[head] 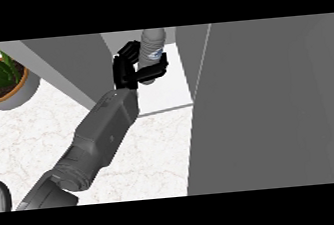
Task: Pick up the bottled water, place it into the cabinet and close the cabinet
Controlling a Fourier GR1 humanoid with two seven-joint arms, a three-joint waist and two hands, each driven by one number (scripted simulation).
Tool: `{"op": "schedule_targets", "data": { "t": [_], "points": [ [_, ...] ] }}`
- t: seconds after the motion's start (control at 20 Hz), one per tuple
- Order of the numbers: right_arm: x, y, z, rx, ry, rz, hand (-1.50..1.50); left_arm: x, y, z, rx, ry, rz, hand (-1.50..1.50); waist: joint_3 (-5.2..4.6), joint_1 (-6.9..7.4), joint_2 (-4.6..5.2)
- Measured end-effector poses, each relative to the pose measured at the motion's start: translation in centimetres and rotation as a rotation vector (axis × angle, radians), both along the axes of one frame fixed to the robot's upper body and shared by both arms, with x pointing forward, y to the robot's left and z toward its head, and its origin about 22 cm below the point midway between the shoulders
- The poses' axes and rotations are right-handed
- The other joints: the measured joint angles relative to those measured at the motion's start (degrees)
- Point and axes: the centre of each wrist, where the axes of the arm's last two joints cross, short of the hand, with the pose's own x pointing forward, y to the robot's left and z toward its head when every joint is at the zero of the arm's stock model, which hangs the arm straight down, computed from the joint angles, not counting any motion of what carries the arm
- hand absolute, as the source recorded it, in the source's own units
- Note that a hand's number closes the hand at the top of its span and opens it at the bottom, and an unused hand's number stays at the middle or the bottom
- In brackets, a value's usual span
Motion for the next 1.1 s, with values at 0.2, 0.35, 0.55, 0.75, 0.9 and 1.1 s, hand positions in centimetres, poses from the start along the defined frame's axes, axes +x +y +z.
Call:
{"op": "schedule_targets", "data": {
  "t": [0.2,0.35,0.55,0.75,0.9,1.1],
  "points": [
    [-0.1,-0.1,-0.1,0.009,-0.006,0.011,-1.5,0.3,0.0,0.5,0.016,-0.004,0.003,-1.5,0.02,-0.31,0.1],
    [0.0,-0.1,0.0,0.006,-0.013,0.014,-1.5,0.5,0.3,0.6,0.024,-0.014,0.015,-1.5,0.0,-0.41,0.31],
    [0.2,-0.4,-0.1,0.008,-0.01,0.016,-1.5,0.6,0.1,0.9,0.031,-0.025,0.024,-1.5,0.01,-0.62,0.49],
    [0.3,-0.5,0.0,0.011,-0.01,0.02,-1.5,0.9,0.2,1.3,0.04,-0.032,0.036,-1.5,0.01,-0.75,0.6],
    [0.4,-0.5,-0.2,0.009,-0.009,0.025,-1.5,0.9,-0.1,1.4,0.058,-0.035,0.04,-1.5,0.03,-0.67,0.6],
    [0.5,-0.5,-0.2,0.003,-0.011,0.032,-1.5,1.1,-0.2,1.9,0.101,-0.058,0.028,-1.5,0.05,-0.9,0.57]
  ]
}}
